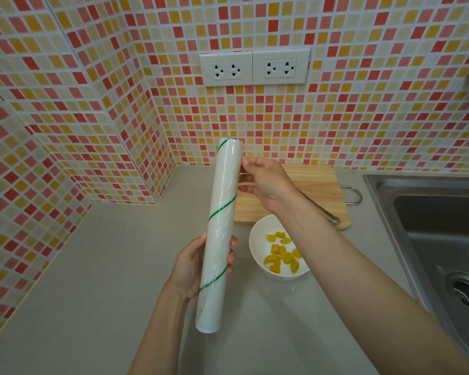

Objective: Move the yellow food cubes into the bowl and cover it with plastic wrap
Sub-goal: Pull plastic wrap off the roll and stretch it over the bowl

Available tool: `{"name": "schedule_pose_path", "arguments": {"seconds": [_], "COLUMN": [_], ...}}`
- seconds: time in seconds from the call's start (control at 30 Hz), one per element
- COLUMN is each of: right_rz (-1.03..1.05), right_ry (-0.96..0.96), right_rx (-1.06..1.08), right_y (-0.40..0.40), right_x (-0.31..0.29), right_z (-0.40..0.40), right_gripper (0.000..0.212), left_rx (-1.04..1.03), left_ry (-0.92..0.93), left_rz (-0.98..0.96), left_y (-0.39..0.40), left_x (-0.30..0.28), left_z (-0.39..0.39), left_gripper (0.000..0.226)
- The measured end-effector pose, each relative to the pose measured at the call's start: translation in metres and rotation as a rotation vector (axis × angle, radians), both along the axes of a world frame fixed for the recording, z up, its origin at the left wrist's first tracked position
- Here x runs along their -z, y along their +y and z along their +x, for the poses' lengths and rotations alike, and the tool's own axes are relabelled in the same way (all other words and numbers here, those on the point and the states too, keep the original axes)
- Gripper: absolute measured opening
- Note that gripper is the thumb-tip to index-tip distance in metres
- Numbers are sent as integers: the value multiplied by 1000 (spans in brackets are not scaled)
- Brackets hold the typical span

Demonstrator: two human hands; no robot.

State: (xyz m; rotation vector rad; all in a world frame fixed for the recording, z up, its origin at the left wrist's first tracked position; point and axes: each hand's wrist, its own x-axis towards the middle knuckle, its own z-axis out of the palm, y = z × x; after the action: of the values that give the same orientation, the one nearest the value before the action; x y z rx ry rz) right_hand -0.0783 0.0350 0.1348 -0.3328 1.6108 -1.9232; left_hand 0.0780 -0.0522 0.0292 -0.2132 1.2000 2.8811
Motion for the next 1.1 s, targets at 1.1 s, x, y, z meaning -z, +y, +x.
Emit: {"name": "schedule_pose_path", "arguments": {"seconds": [1.1], "right_rz": [-38], "right_ry": [-25], "right_rx": [-41], "right_y": [5], "right_x": [10], "right_z": [15], "right_gripper": [15], "left_rx": [-22], "left_ry": [24], "left_rz": [3], "left_y": [-3], "left_x": [-1], "left_z": [-3], "left_gripper": [45]}}
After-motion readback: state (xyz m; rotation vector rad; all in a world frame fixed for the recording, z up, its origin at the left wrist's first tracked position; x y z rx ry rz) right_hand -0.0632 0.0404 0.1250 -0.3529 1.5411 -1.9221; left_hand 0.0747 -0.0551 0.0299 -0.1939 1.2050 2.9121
